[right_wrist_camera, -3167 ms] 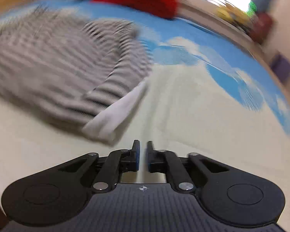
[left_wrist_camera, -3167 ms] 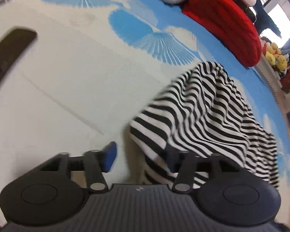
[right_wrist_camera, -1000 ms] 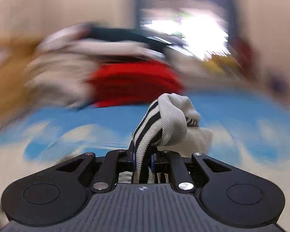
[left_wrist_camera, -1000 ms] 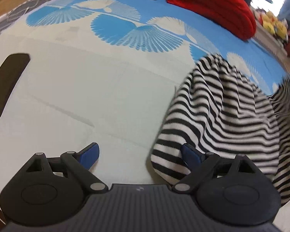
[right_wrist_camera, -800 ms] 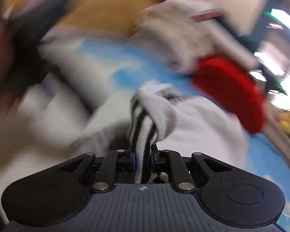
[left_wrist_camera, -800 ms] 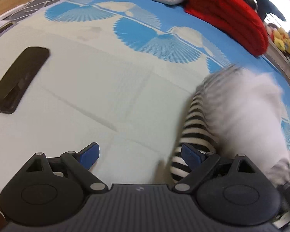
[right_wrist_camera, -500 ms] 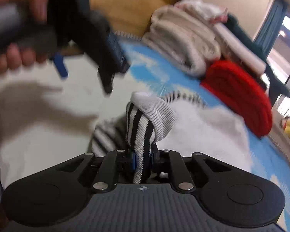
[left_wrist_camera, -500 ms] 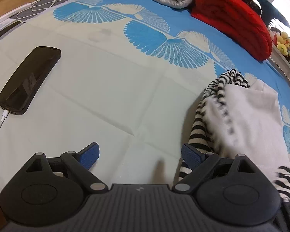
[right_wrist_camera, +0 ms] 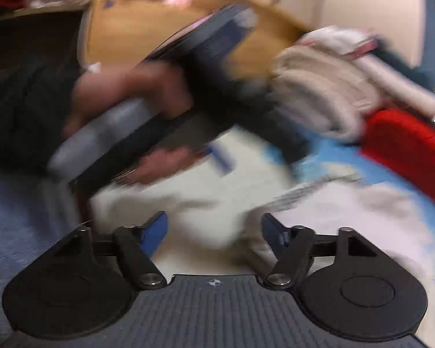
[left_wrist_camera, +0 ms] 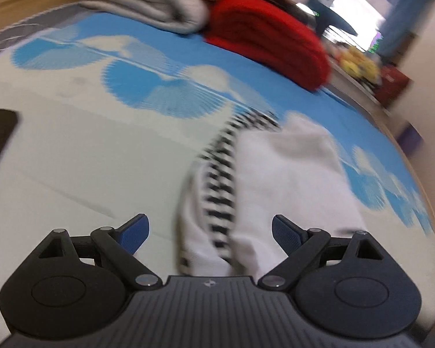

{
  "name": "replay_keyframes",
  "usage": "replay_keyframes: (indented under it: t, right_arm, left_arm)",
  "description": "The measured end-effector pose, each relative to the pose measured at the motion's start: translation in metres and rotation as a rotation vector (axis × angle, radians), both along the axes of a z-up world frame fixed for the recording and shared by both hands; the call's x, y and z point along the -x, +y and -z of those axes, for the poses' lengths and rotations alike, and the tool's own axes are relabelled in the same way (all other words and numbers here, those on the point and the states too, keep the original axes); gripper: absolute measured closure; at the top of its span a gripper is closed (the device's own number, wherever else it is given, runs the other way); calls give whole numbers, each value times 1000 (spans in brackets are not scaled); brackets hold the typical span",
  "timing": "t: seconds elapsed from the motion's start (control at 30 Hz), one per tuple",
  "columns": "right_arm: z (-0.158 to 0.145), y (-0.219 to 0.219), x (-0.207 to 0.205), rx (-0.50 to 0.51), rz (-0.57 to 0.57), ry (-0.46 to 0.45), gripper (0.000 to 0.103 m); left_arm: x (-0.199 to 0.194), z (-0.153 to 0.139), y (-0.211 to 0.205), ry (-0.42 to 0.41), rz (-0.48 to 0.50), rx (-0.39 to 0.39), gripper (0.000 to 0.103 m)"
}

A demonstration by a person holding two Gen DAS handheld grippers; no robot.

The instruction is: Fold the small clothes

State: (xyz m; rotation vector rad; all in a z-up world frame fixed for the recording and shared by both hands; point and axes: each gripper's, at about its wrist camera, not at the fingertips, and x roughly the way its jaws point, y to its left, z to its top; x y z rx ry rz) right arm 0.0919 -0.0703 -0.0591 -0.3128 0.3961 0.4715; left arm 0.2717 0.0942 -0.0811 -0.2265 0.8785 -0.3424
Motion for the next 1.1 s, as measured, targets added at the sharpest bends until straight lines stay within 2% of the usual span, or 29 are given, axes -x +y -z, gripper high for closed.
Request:
replay_keyframes:
  t: [0.03,0.07,0.1,0.17,0.2,0.23,0.3,0.33,0.37,0.4,0.43,0.47,0.57,0.67,0.77,0.8,0.9,0.93,0.97,1.0,1.1]
  right_arm:
    - [-7,-14,-2,-6,62,-20,61]
    - [-15,-29,-6,-9,137,-35,67]
    - [-19,-41,-11,-1,200,-38,78]
    - [-14,-65,-25,-1,297,3,81]
    - [-3,-73,-33,-4,320,64,81]
    - [17,-78,-42,-1,324,162,81]
    - [51,-74,-35,21,295,238,80]
    - [65,-67,-23,48,242,237,80]
    - [74,-60,-15,60,183,278,81]
    - [83,-56,-11,41,132,369,83]
    - [84,-57,-5,19,140,336,84]
    - [80,-56,-6,29,131,344,84]
    - [36,-76,-14,-116,95,340,84]
    - [-13,-100,-39,-171,124,221,80]
    - [-41,-116,-97,-142,197,125,79]
    - [-42,-118,-120,-118,207,112,79]
    - [-28,-117,-187,-49,197,166,78]
    - [-22,-118,-203,-22,204,165,75]
    - [-16,-119,-215,4,212,162,71]
    - [-11,-125,-224,9,213,163,62]
    - [0,-143,-233,-37,209,165,56]
  left_arm:
    - [2,1,-6,-3,36,-13,8]
    - [3,2,-12,-5,63,-37,8]
    - [4,4,-19,-1,80,-69,8]
    - [1,14,-31,35,95,-154,8]
    - [-1,22,-37,68,98,-210,8]
    - [-1,30,-40,97,103,-259,8]
    - [-1,41,-42,137,99,-319,1]
    - [0,42,-40,134,96,-334,0]
    - [2,43,-37,132,102,-342,0]
    - [2,45,-33,137,101,-345,0]
    - [1,47,-28,145,94,-339,0]
    - [1,47,-22,154,88,-326,0]
    - [1,46,-8,172,66,-281,0]
    - [1,38,-10,155,62,-279,0]
    - [3,30,-18,112,65,-290,0]
    - [2,29,-21,110,71,-292,0]
    - [-1,32,-28,112,86,-329,0]
    - [-1,30,-28,100,86,-334,0]
    - [0,25,-25,71,73,-327,0]
    - [2,18,-21,28,56,-312,1]
    - [-4,-11,-10,-136,39,-217,1]
